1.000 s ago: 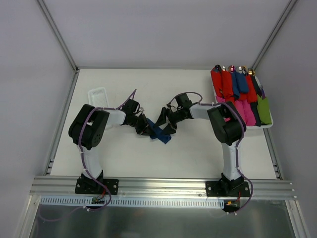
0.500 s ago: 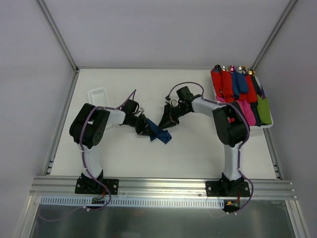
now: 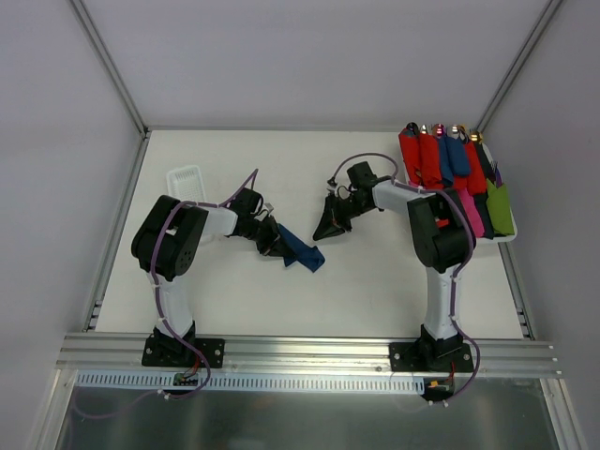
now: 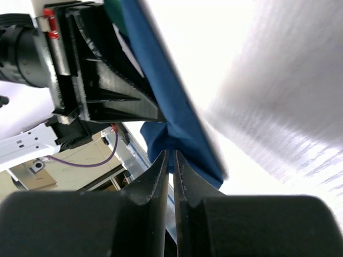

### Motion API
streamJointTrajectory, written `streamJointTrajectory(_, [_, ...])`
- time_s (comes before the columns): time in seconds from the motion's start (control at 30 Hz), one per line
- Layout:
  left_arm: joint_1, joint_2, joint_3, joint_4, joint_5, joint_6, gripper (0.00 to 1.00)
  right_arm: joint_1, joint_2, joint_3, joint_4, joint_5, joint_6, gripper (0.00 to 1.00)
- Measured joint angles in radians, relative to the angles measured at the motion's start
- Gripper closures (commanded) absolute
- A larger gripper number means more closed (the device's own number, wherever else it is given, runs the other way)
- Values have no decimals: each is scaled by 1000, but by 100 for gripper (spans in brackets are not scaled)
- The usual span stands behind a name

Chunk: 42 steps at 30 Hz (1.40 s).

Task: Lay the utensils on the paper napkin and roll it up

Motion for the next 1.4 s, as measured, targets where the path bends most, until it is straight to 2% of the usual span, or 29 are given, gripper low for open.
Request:
streamJointTrajectory(0.5, [2,0,-1,1,0,-1,100,59,26,-20,-12,5,-87,100])
streamJointTrajectory(0.93, [2,0,-4,0,1,-6,100,83,-3,-108,-127,-39,-146,98])
streamJointTrajectory(1.2, [2,0,-6,2,0,-13,100,100,-68,-105,-93,-39,-128,93])
streamJointTrajectory(1.4, [2,0,-6,2,0,-14,100,126,-71,-88,-63,-23,-117,92])
